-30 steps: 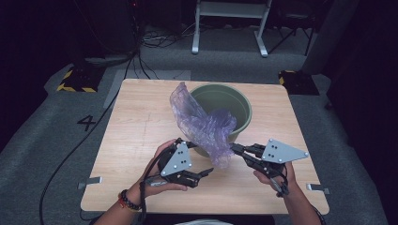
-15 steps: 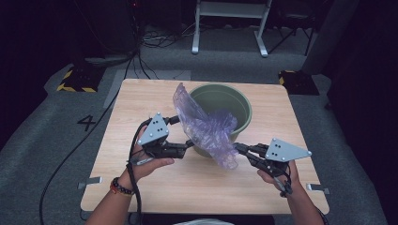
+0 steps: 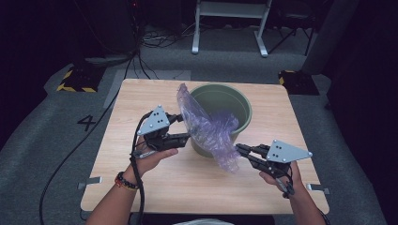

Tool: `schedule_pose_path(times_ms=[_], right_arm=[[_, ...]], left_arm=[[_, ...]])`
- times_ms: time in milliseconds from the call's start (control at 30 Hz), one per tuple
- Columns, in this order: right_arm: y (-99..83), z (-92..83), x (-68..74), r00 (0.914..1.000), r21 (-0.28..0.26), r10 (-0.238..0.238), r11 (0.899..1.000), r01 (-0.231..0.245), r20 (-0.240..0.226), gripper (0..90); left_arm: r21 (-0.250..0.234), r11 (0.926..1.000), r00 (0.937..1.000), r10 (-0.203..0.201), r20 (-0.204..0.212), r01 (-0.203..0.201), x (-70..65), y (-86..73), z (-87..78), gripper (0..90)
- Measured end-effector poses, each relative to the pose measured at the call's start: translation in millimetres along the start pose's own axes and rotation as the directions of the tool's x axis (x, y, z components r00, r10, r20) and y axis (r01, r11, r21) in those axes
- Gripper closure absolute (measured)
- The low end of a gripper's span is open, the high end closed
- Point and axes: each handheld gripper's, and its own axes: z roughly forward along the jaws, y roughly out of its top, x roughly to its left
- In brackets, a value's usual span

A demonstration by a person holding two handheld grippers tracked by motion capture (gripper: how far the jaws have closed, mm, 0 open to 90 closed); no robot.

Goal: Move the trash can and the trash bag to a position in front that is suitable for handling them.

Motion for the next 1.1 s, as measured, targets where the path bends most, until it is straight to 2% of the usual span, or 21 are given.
schedule_pose_path(times_ms=[100, 133, 233, 367, 400, 533, 633, 867, 1000, 1067, 1100], right_arm=[[0.0, 0.6, 0.6, 1.0000, -0.005, -0.003, 1.000, 0.003, -0.004, 71.3], [0.4, 0.6, 1.0, 1.0000, -0.008, -0.003, 1.000, 0.003, 0.000, 67.1], [3.6, -0.3, 2.1, 1.0000, -0.021, -0.002, 1.000, 0.001, -0.001, 49.9], [11.7, -3.5, 6.2, 0.9994, -0.047, -0.013, 0.999, 0.015, 0.033, 32.6], [14.3, -4.2, 7.4, 0.9990, -0.052, -0.018, 0.998, 0.020, 0.041, 30.4], [25.2, -6.9, 11.5, 0.9978, -0.065, -0.051, 0.996, 0.053, 0.042, 27.0], [34.5, -9.6, 15.8, 0.9979, -0.079, -0.054, 0.995, 0.057, 0.035, 26.7], [58.3, -12.6, 36.7, 0.9936, -0.112, -0.113, 0.987, 0.111, -0.004, 25.9], [58.8, 1.4, 45.4, 0.9863, -0.059, -0.165, 0.985, 0.164, -0.006, 23.5], [56.8, 9.4, 46.4, 0.9826, -0.016, -0.183, 0.983, 0.184, 0.032, 26.6], [55.7, 12.8, 45.1, 0.9808, 0.005, -0.187, 0.982, 0.187, 0.056, 31.9]], left_arm=[[0.017, 0.9981, 0.9982, 0.059, 0.003, -0.059, -4.2, 0.1, 3.2, 72.3], [0.027, 0.9971, 0.9973, 0.072, -0.013, -0.071, -5.3, 0.4, 4.3, 76.8], [0.040, 0.9947, 0.9951, 0.096, -0.023, -0.095, -7.0, 1.1, 7.2, 86.2], [0.052, 0.9926, 0.9933, 0.111, -0.033, -0.109, -9.2, 2.1, 9.7, 89.6], [0.057, 0.9918, 0.9930, 0.116, -0.024, -0.114, -9.3, 2.3, 10.2, 89.7], [0.065, 0.9902, 0.9918, 0.126, -0.024, -0.124, -12.0, 2.4, 13.0, 89.9], [0.082, 0.9862, 0.9888, 0.146, -0.028, -0.144, -14.4, 2.8, 16.1, 89.9], [0.100, 0.9811, 0.9855, 0.168, -0.021, -0.165, -18.7, 3.5, 22.8, 89.9], [0.109, 0.9792, 0.9850, 0.173, -0.003, -0.171, -21.5, 2.4, 25.3, 89.9], [0.116, 0.9765, 0.9833, 0.182, 0.008, -0.182, -23.1, 1.3, 26.4, 89.9], [0.118, 0.9755, 0.9826, 0.185, 0.015, -0.185, -24.4, 0.4, 26.7, 89.9]])
